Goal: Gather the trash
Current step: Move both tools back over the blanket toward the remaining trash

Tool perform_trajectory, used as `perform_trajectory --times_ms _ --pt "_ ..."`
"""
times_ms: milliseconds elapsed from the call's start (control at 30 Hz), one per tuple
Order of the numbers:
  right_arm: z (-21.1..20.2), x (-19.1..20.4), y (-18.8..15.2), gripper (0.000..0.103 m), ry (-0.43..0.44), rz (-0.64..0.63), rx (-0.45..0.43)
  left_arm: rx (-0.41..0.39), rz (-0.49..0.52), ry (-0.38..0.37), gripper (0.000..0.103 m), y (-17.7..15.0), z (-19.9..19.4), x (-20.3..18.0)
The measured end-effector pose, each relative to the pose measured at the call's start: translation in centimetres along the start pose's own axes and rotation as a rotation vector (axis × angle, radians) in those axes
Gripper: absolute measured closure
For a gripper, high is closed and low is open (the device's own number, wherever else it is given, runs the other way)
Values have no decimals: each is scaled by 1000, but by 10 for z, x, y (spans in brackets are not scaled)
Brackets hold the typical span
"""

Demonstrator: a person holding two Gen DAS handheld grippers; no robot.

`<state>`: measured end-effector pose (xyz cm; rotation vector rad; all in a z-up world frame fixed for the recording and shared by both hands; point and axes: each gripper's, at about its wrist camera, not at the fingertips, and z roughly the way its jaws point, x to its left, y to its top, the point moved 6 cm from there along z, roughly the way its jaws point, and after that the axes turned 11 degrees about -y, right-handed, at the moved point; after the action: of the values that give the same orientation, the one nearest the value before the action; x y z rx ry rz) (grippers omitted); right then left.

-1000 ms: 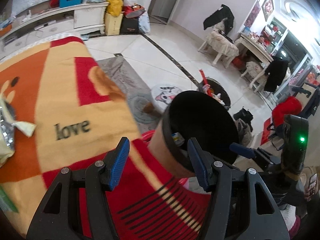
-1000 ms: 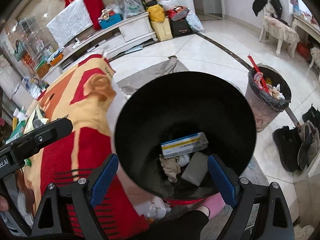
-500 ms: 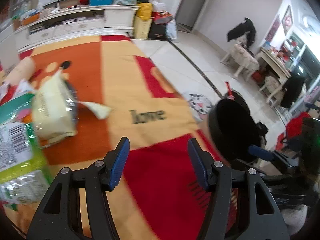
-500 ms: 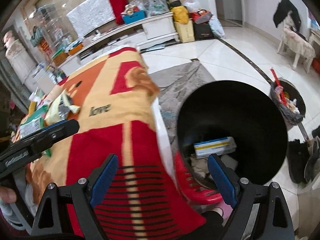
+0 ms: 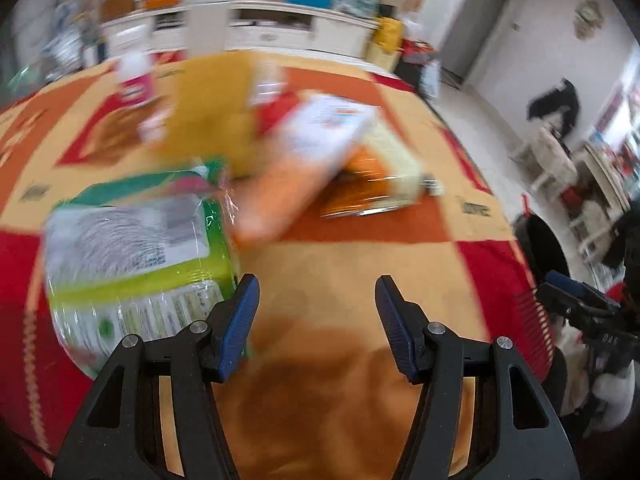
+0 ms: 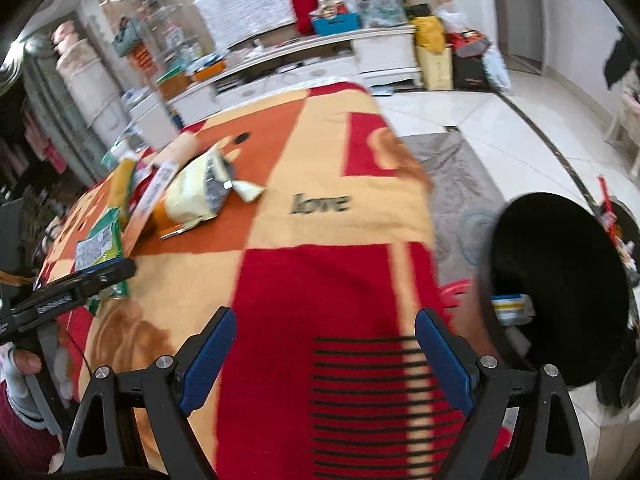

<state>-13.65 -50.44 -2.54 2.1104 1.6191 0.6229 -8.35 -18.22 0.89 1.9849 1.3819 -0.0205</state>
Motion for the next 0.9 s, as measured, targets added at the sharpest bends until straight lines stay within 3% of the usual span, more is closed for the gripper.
perform_trajectory --times_ms 100,233,400,600,900 --pt "9 23 0 14 35 -33 17 -18 -67 -25 44 -10 -30 29" --pt "20 56 0 14 87 -75 43 -44 -99 -121 44 -23 -67 40" --pt "26 91 0 14 135 -131 53 -83 -116 -110 35 -24 -99 57" --pt "35 130 -2 14 177 -194 72 -107 -209 -32 35 -24 -100 110" --pt "54 172 12 14 232 -168 79 -103 -306 -87 34 -15 -72 144"
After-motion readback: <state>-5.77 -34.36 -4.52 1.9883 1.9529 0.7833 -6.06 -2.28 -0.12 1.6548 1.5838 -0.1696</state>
